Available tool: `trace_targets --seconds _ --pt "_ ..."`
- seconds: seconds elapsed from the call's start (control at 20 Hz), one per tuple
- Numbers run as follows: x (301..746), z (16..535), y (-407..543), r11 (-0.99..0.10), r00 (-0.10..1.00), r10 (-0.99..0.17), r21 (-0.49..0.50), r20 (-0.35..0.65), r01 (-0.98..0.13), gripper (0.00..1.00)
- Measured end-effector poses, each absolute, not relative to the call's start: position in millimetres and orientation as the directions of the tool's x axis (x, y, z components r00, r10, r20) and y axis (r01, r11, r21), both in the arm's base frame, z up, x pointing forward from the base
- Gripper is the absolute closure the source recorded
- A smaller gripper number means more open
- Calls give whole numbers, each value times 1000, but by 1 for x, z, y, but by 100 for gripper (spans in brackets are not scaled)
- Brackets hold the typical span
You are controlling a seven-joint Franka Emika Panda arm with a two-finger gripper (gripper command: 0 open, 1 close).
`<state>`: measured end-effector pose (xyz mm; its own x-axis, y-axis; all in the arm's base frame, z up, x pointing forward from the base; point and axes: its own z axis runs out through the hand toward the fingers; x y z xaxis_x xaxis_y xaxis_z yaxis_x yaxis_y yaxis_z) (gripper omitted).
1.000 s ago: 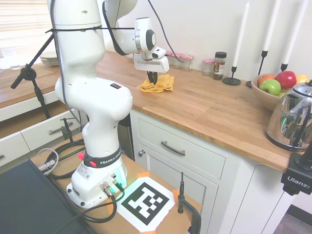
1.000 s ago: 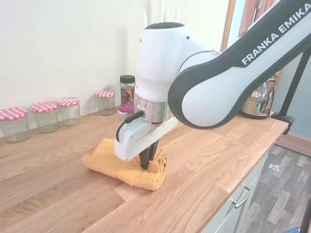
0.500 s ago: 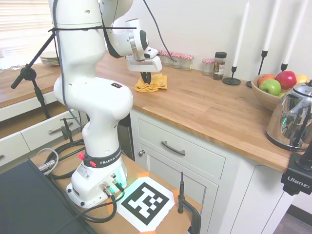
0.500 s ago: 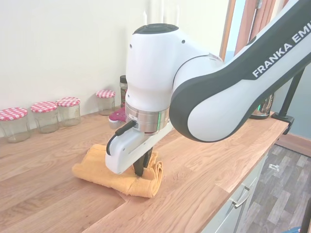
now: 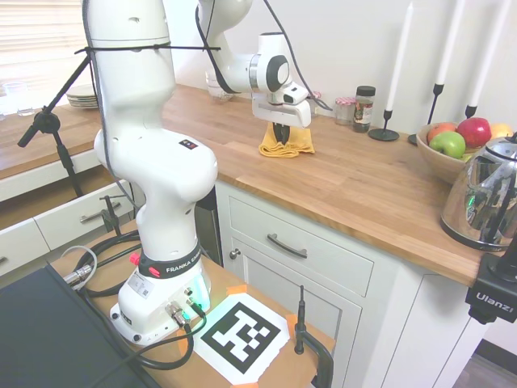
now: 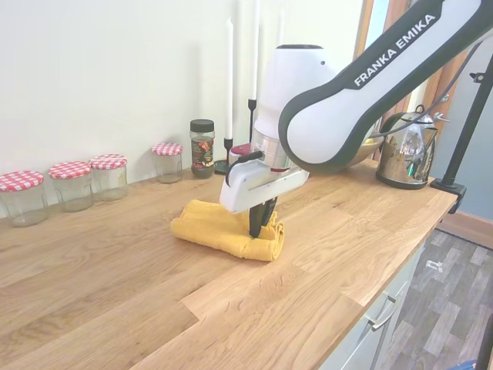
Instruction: Wipe the counter
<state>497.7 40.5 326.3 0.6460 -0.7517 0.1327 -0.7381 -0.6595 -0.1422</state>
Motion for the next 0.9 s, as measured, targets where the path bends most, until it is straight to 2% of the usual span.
trace_targets --seconds 0.45,0.9 --pt "488 326 -88 -551 548 -833 -200 79 -810 100" --pt "444 325 -216 -445 438 -895 -220 81 -868 100"
